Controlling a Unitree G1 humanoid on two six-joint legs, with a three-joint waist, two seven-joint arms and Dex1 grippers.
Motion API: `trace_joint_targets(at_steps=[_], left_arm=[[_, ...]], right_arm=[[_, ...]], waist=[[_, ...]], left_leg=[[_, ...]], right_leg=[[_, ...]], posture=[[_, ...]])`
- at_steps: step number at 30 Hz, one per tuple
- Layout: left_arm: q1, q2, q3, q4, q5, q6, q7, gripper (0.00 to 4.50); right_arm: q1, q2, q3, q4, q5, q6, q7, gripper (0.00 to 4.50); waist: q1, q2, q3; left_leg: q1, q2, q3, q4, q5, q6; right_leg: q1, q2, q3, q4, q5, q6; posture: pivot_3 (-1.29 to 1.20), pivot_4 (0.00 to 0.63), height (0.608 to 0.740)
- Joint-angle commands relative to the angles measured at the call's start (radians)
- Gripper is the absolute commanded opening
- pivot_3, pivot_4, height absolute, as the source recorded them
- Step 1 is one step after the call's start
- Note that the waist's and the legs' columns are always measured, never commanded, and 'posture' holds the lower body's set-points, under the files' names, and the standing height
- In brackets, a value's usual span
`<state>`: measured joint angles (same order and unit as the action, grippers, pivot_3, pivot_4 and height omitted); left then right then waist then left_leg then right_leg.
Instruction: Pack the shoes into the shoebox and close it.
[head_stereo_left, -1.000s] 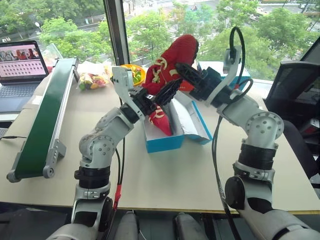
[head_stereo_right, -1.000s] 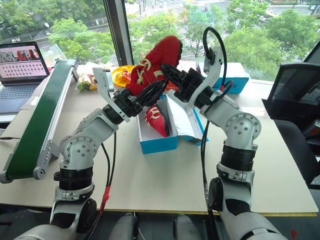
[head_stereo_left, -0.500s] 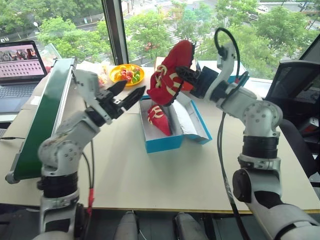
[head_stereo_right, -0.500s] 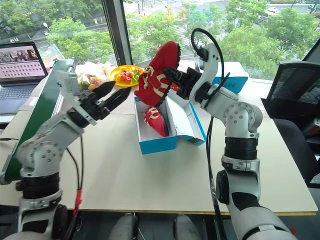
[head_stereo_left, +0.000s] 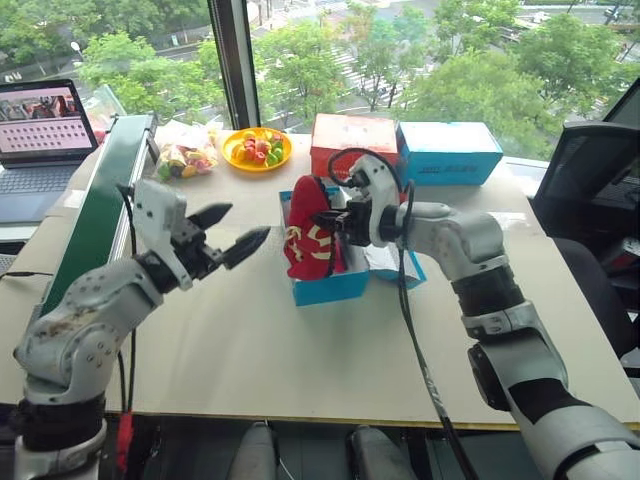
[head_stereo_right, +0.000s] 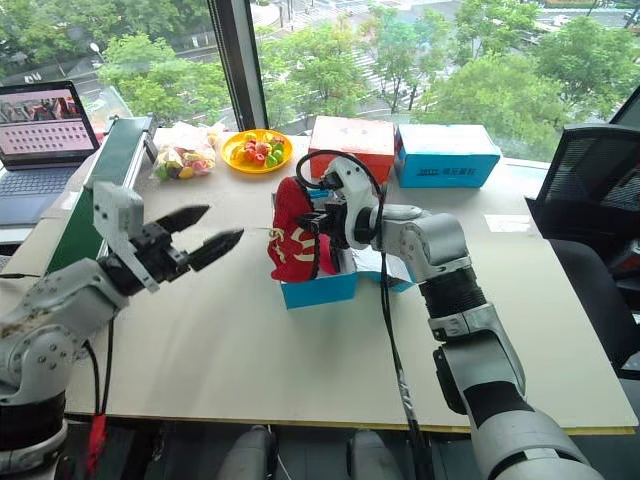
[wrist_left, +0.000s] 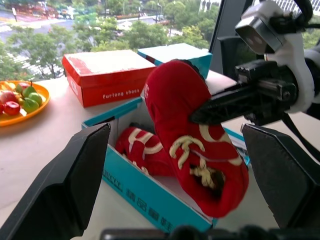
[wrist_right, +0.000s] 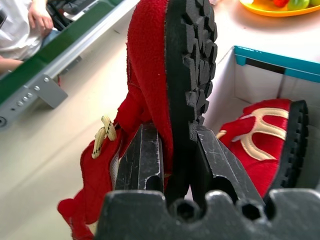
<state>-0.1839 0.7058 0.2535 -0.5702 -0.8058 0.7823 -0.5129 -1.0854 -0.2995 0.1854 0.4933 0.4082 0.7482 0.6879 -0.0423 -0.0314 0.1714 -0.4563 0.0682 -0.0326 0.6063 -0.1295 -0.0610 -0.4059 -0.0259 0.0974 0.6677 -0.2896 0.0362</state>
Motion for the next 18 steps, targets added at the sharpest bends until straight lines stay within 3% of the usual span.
trace_joint_targets(at_steps=[1,9,18], left_arm=[[0.027,0.015,0.022,-0.06,-0.014,-0.002,-0.008,4.5],[0.059,0.014,0.037,-0.097,-0.022,0.0,0.016,4.5],[0.087,0.008,0.039,-0.126,-0.03,-0.003,0.051,4.5]], right_arm=[[-0.044,0.001,-0.009,0.017,-0.03,-0.048,0.07,0.33],[0.048,0.012,0.112,0.067,-0.157,-0.123,0.201,0.33],[-0.004,0.084,0.157,0.362,-0.328,-0.341,0.196,0.33]], waist=[[0.0,0.0,0.0],[-0.001,0.0,0.0],[-0.003,0.0,0.0]], left_leg=[[0.0,0.0,0.0,0.0,0.0,0.0],[0.001,0.0,0.0,0.0,0.0,0.0],[0.002,0.0,0.0,0.0,0.0,0.0]], right_leg=[[0.0,0.0,0.0,0.0,0.0,0.0],[0.001,0.0,0.0,-0.001,0.0,0.0],[0.002,0.0,0.0,0.0,0.0,0.0]], posture=[[0.0,0.15,0.739],[0.0,0.15,0.739],[0.0,0.15,0.739]])
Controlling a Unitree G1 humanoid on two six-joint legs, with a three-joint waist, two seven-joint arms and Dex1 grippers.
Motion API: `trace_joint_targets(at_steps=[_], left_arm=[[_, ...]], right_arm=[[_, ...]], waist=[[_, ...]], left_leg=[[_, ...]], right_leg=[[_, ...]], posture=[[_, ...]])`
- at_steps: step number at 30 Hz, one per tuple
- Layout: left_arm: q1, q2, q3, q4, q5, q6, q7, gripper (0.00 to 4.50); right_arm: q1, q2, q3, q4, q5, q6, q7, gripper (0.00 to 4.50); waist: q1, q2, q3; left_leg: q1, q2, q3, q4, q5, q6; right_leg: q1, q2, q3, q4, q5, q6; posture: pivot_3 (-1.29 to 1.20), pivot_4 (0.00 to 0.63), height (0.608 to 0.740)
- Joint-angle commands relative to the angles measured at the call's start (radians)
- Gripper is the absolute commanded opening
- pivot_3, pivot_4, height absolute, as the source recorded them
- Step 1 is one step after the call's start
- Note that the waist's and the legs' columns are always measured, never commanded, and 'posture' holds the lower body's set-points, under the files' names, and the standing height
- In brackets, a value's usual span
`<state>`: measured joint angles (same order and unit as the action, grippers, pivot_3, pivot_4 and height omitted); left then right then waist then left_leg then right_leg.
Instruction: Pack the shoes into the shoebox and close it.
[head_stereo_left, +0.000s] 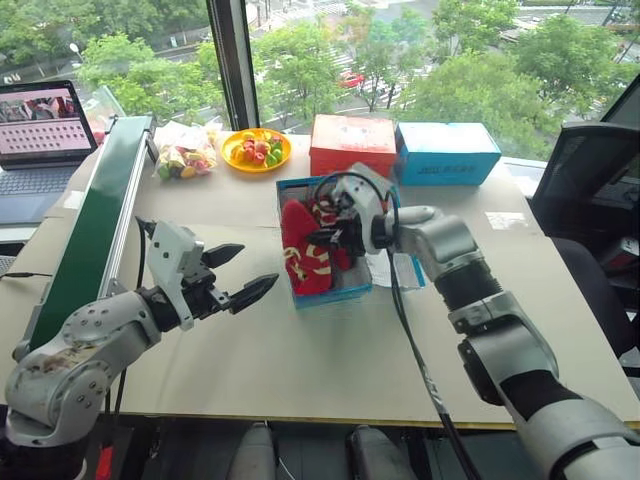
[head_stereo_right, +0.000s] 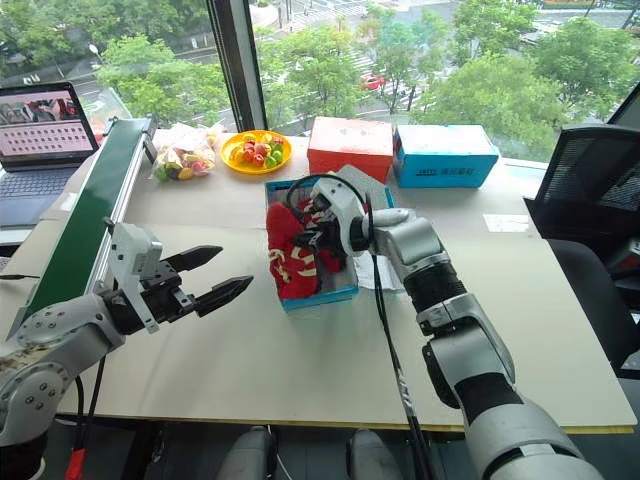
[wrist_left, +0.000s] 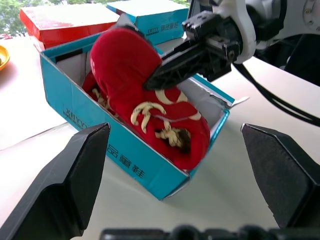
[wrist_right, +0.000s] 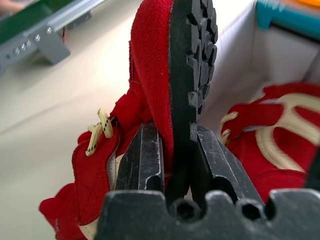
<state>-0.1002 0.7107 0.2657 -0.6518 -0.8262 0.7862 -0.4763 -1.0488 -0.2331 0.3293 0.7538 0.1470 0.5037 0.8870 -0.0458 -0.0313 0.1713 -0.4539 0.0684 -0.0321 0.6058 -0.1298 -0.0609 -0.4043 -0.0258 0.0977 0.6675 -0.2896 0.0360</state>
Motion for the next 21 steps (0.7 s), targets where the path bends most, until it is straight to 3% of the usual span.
trace_joint_targets(at_steps=[1,7,9,13,17,19,21], left_arm=[[0.004,0.002,0.027,-0.047,-0.01,-0.007,0.018,4.5],[0.015,0.001,0.023,-0.063,-0.013,-0.007,0.033,4.5],[0.021,0.018,0.016,-0.066,0.002,-0.007,0.024,4.5],[0.011,0.025,0.013,-0.048,0.022,-0.012,0.028,4.5],[-0.014,0.026,-0.016,-0.032,0.028,-0.014,0.006,4.5],[-0.024,0.03,-0.03,-0.024,0.031,-0.016,-0.011,4.5],[-0.036,0.049,-0.045,-0.007,0.053,-0.023,-0.04,4.5]], right_arm=[[-0.051,0.025,0.021,0.141,-0.093,-0.132,-0.015,0.33],[-0.117,0.078,0.106,0.32,-0.269,-0.361,-0.08,0.33],[-0.13,0.098,0.09,0.317,-0.264,-0.392,-0.056,1.32],[-0.157,0.123,0.021,0.3,-0.238,-0.415,-0.079,2.52],[-0.194,0.12,-0.117,0.185,-0.14,-0.349,-0.089,4.02],[-0.201,0.104,-0.172,0.112,-0.099,-0.296,-0.085,4.43],[-0.202,0.069,-0.235,-0.006,-0.039,-0.178,-0.078,4.43]], waist=[[0.0,0.0,0.0],[-0.004,0.0,0.0],[-0.005,0.0,0.0],[-0.004,0.0,0.0],[-0.003,0.0,0.0],[-0.001,0.0,0.0],[0.001,0.0,0.0]], left_leg=[[0.0,0.0,0.0,0.0,0.0,0.0],[0.012,0.0,0.0,0.0,0.0,0.0],[0.016,0.0,0.0,0.0,0.0,0.0],[0.016,0.0,0.0,0.0,0.0,0.0],[0.013,0.0,0.0,-0.001,0.0,0.0],[0.011,0.0,0.0,-0.002,0.0,-0.001],[0.008,0.0,0.0,-0.002,0.0,-0.001]], right_leg=[[0.0,0.0,0.0,0.0,0.0,0.0],[0.01,0.0,0.0,0.0,0.0,0.0],[0.015,0.0,0.0,0.0,-0.001,-0.001],[0.015,0.0,0.0,0.0,-0.002,0.001],[0.012,0.0,0.0,0.0,-0.001,-0.002],[0.01,0.0,0.0,0.0,-0.001,-0.002],[0.007,0.0,0.0,0.0,-0.001,-0.002]], posture=[[0.0,0.15,0.739],[0.0,0.15,0.739],[0.0,0.15,0.739],[0.0,0.15,0.739],[0.0,0.15,0.739],[0.0,0.15,0.739],[0.0,0.15,0.739]])
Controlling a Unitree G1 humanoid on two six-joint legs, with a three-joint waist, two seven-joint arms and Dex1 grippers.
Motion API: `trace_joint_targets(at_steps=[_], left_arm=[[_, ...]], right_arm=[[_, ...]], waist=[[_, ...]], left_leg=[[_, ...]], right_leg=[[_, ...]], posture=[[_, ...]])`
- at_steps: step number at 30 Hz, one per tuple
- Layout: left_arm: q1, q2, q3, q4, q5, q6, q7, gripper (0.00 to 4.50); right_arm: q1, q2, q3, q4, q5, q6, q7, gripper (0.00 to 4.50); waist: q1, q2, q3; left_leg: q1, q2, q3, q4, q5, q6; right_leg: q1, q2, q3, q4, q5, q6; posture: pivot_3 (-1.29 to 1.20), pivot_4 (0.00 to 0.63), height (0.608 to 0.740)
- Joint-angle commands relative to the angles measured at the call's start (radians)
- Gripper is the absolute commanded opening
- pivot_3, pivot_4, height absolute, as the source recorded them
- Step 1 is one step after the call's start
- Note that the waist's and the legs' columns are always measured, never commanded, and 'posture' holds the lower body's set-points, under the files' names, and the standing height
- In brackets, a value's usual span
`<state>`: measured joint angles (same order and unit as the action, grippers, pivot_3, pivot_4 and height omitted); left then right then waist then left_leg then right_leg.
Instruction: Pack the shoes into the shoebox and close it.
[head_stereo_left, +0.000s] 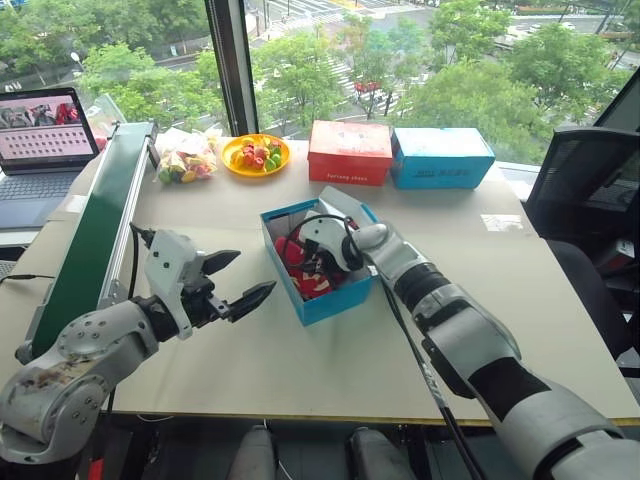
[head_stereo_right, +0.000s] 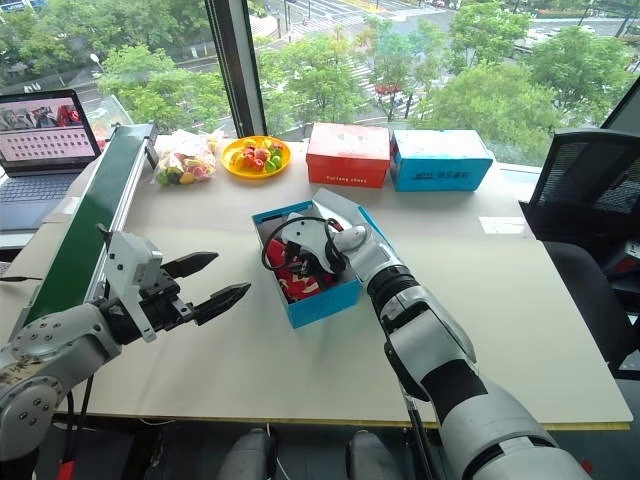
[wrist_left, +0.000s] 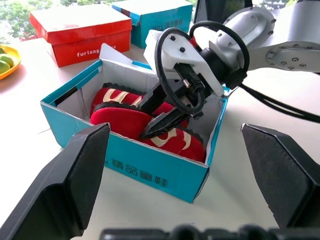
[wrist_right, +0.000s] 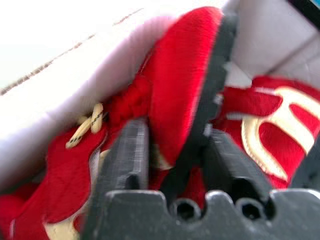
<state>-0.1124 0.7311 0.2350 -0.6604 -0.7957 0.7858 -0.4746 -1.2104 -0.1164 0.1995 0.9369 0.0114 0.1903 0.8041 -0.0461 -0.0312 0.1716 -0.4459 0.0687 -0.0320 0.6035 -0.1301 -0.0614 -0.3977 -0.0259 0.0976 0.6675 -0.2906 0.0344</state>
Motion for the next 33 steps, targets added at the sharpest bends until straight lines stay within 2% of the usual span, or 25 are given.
trace_joint_targets(at_steps=[1,5,9,11,12,14,15,19,22,24,25,29,33], left_arm=[[-0.034,0.038,-0.022,0.015,0.036,-0.029,-0.055,4.5],[-0.085,0.083,-0.05,0.088,0.081,-0.062,-0.142,4.5],[-0.165,0.106,-0.078,0.185,0.112,-0.097,-0.229,4.5],[-0.224,0.117,-0.101,0.259,0.137,-0.123,-0.282,4.5],[-0.25,0.122,-0.113,0.293,0.149,-0.136,-0.311,4.5],[-0.301,0.122,-0.134,0.361,0.172,-0.16,-0.358,4.5],[-0.331,0.118,-0.145,0.398,0.182,-0.168,-0.379,4.5],[-0.415,0.1,-0.171,0.482,0.184,-0.17,-0.449,4.5],[-0.446,0.102,-0.19,0.486,0.199,-0.168,-0.479,4.5],[-0.461,0.114,-0.196,0.471,0.194,-0.139,-0.498,4.5],[-0.466,0.119,-0.196,0.464,0.191,-0.126,-0.505,4.5],[-0.526,0.167,-0.138,0.428,0.126,-0.036,-0.529,4.5],[-0.534,0.263,-0.085,0.395,0.102,0.022,-0.552,4.5]], right_arm=[[-0.032,-0.071,-0.135,-0.266,0.133,0.213,0.018,4.43],[0.087,-0.226,-0.162,-0.656,0.257,0.523,0.117,4.43],[0.282,-0.504,-0.096,-1.01,0.317,0.668,0.279,4.43],[0.385,-0.648,-0.131,-1.128,0.35,0.748,0.308,4.43],[0.434,-0.699,-0.155,-1.17,0.365,0.78,0.31,4.04],[0.544,-0.776,-0.202,-1.23,0.385,0.825,0.298,3.7],[0.625,-0.808,-0.226,-1.259,0.386,0.828,0.288,3.33],[0.859,-0.791,-0.307,-1.325,0.401,0.864,0.193,1.94],[0.968,-0.676,-0.324,-1.289,0.382,0.796,0.078,0.98],[0.987,-0.552,-0.328,-1.216,0.348,0.719,-0.04,0.22],[0.992,-0.517,-0.32,-1.193,0.335,0.694,-0.07,0.03],[1.0,-0.376,-0.301,-1.03,0.304,0.532,-0.145,0.03],[0.948,-0.3,-0.291,-0.834,0.265,0.372,-0.177,0.03]], waist=[[0.003,0.0,0.0],[0.017,0.0,0.0],[0.039,0.0,0.0],[0.035,0.002,0.001],[0.033,0.002,0.001],[0.027,0.002,0.001],[0.023,0.002,0.001],[0.014,0.001,0.001],[0.005,0.001,0.001],[0.0,0.0,0.0],[-0.002,0.0,0.0],[0.001,0.0,0.001],[-0.001,0.001,0.001]], left_leg=[[0.0,0.0,0.0,-0.001,0.0,0.0],[-0.002,0.0,0.0,-0.002,0.0,0.0],[-0.003,0.0,0.001,-0.002,0.0,0.0],[-0.004,0.0,0.002,-0.001,0.0,0.0],[-0.006,0.0,0.002,0.0,0.0,0.0],[-0.006,0.0,0.002,0.0,0.0,0.0],[-0.005,0.0,0.002,0.0,0.0,0.0],[-0.005,0.0,0.002,0.001,-0.001,0.002],[-0.006,0.0,0.002,0.003,-0.001,0.002],[-0.005,0.0,0.002,0.004,-0.001,0.002],[-0.005,0.0,0.002,0.005,-0.001,0.002],[-0.005,0.0,0.002,0.006,-0.001,0.002],[-0.005,0.0,0.002,0.005,-0.001,0.002]], right_leg=[[-0.001,0.0,0.0,0.0,0.0,0.0],[-0.002,0.0,0.0,-0.001,0.0,0.0],[-0.003,-0.001,-0.001,-0.003,-0.001,0.0],[-0.005,-0.001,0.0,-0.002,-0.001,0.0],[-0.006,-0.001,0.0,-0.002,-0.001,0.0],[-0.006,-0.001,0.001,-0.001,-0.001,0.0],[-0.006,-0.001,0.001,-0.001,-0.001,0.0],[-0.005,0.0,0.001,-0.001,-0.002,0.001],[-0.005,0.0,0.002,-0.001,-0.002,0.001],[-0.005,0.0,0.002,0.0,-0.002,0.002],[-0.004,0.001,0.002,0.001,-0.003,0.003],[-0.005,0.001,0.002,0.004,-0.004,0.007],[-0.005,0.001,0.002,0.004,-0.005,0.007]], posture=[[0.0,0.15,0.739],[0.0,0.15,0.739],[0.0,0.15,0.739],[0.0,0.15,0.739],[0.0,0.15,0.739],[0.0,0.15,0.739],[0.0,0.15,0.739],[0.0,0.15,0.739],[0.0,0.15,0.739],[0.0,0.15,0.739],[0.0,0.15,0.739],[0.0,0.15,0.739],[0.0,0.15,0.739]])
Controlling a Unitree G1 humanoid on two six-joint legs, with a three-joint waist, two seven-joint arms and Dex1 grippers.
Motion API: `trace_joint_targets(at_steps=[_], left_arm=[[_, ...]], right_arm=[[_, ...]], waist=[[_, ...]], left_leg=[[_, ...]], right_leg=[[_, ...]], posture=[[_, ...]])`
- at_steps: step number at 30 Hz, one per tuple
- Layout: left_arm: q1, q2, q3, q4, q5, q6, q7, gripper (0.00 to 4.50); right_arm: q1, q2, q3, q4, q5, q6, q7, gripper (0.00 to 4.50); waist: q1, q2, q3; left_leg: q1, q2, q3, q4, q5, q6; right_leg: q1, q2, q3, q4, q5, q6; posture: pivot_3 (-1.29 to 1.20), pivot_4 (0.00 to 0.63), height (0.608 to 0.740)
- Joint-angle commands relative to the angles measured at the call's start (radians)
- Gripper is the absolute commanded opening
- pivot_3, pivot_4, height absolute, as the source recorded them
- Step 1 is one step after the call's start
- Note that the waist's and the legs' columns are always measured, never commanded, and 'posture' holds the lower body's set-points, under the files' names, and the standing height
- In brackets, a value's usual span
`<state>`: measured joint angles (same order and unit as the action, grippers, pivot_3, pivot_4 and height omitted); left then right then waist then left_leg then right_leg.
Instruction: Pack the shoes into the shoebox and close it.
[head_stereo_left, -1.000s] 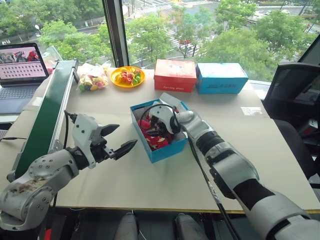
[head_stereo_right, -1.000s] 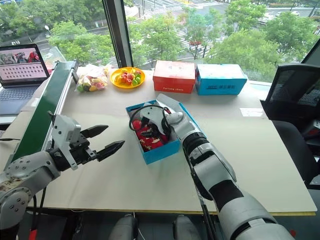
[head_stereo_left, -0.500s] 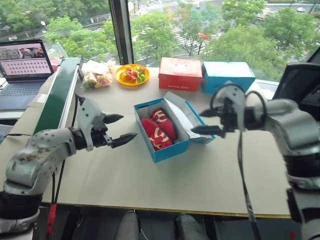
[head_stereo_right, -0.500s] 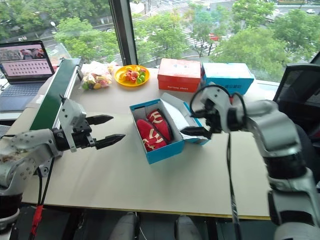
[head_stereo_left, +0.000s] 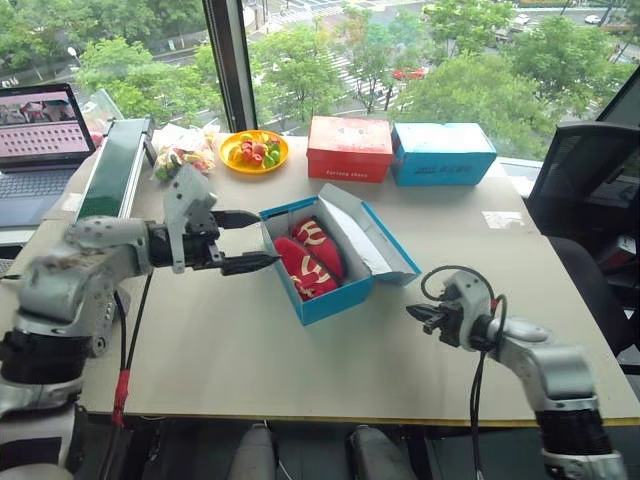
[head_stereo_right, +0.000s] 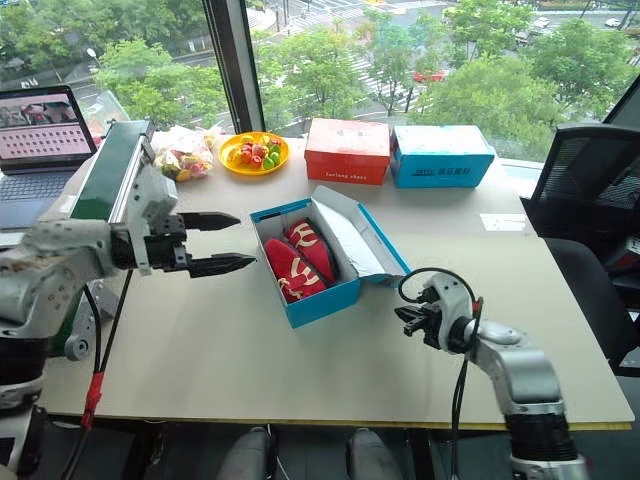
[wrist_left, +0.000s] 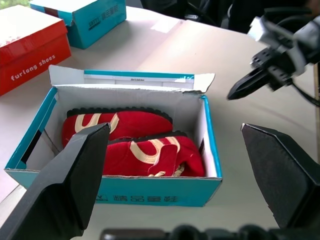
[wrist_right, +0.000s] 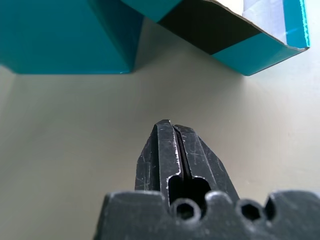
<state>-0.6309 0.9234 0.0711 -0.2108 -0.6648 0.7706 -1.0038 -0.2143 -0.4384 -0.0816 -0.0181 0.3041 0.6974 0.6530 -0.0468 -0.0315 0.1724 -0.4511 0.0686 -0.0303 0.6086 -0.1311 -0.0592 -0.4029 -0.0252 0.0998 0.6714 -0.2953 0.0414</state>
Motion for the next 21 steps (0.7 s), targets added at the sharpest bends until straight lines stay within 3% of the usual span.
trace_joint_targets(at_steps=[1,13,16,21], left_arm=[[-0.009,0.09,0.09,-0.063,-0.037,0.05,-0.027,4.5],[0.176,0.24,0.299,-0.209,-0.129,0.212,-0.016,4.5],[0.223,0.252,0.385,-0.233,-0.168,0.251,-0.002,4.5],[0.28,0.253,0.495,-0.257,-0.198,0.286,0.026,4.5]], right_arm=[[-0.068,0.034,-0.008,0.177,-0.038,-0.168,-0.031,0.03],[-0.375,0.132,-0.065,0.872,-0.044,-0.538,0.017,0.03],[-0.428,0.143,-0.097,0.916,-0.013,-0.603,0.039,0.03],[-0.486,0.174,-0.127,0.817,0.051,-0.618,0.123,0.03]], waist=[[-0.001,0.001,0.0],[-0.029,0.0,0.0],[-0.026,-0.001,0.0],[-0.024,-0.001,0.001]], left_leg=[[0.0,0.0,0.001,0.0,0.0,0.0],[0.017,0.0,0.001,-0.001,0.0,0.0],[0.02,0.0,0.001,-0.001,0.0,0.0],[0.018,0.0,0.001,-0.002,0.0,0.0]], right_leg=[[0.0,0.0,0.001,0.0,0.0,0.0],[0.016,0.0,0.001,-0.001,-0.001,0.001],[0.018,0.0,0.001,0.0,-0.001,0.001],[0.016,0.0,0.001,0.0,-0.002,0.001]], posture=[[0.0,0.15,0.739],[0.0,0.15,0.739],[0.0,0.15,0.739],[0.0,0.15,0.739]])
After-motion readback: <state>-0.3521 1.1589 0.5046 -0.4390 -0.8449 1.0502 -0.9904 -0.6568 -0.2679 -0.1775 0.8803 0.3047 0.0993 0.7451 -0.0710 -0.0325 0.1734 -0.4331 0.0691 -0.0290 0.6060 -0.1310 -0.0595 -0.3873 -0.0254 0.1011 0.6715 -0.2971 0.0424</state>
